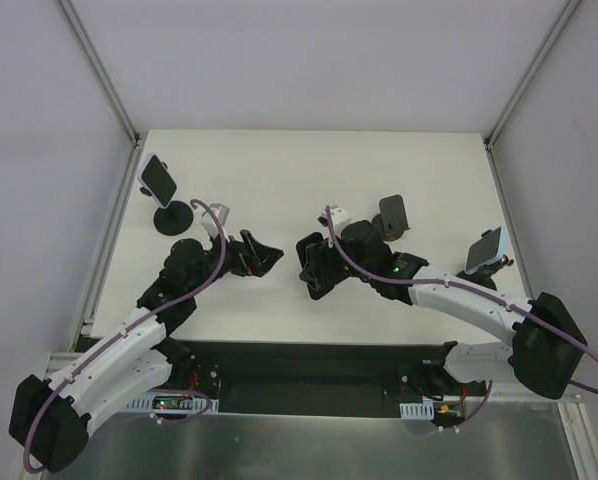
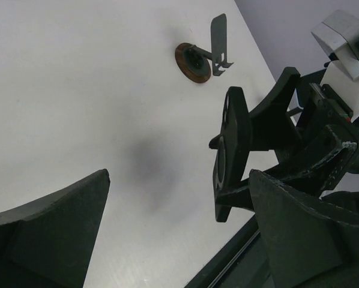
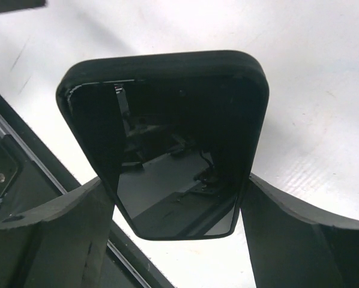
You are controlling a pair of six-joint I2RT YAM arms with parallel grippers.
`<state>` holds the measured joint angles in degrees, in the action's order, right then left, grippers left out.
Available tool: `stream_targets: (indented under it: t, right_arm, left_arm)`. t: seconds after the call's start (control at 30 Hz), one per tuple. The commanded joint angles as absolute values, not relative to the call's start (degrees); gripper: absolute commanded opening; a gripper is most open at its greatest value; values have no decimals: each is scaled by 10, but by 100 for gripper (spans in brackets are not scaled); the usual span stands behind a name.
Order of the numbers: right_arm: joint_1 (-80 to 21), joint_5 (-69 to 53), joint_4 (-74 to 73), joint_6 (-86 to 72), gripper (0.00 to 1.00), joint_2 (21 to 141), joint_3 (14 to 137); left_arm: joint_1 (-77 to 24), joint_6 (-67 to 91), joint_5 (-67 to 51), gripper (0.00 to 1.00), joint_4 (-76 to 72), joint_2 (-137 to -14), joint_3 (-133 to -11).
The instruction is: Remove the phone from the phone stand
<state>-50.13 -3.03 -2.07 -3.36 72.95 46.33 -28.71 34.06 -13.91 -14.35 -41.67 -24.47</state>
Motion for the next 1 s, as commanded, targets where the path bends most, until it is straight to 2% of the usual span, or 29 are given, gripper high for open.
stream_targets:
  t: [0.0, 0.27, 0.73, 0.87, 0.97]
  right_arm:
    - [-515, -39, 82, -80, 45, 707, 454]
    - [-530, -53, 112, -97, 44, 702, 428]
    - [-532, -57, 141, -103, 44, 700, 403]
    - [-532, -54, 154, -103, 44, 700, 395]
    - [-531, -46, 156, -101, 44, 698, 390]
  left_arm:
    - [-354, 363, -52, 99, -240, -459, -245]
    - [-438, 362, 21, 91, -287, -533, -265]
    - [-492, 386, 45, 56, -312, -639, -287]
    - [-493, 393, 32, 35, -320, -659, -294]
    - [-493, 398, 24, 23, -324, -670, -295]
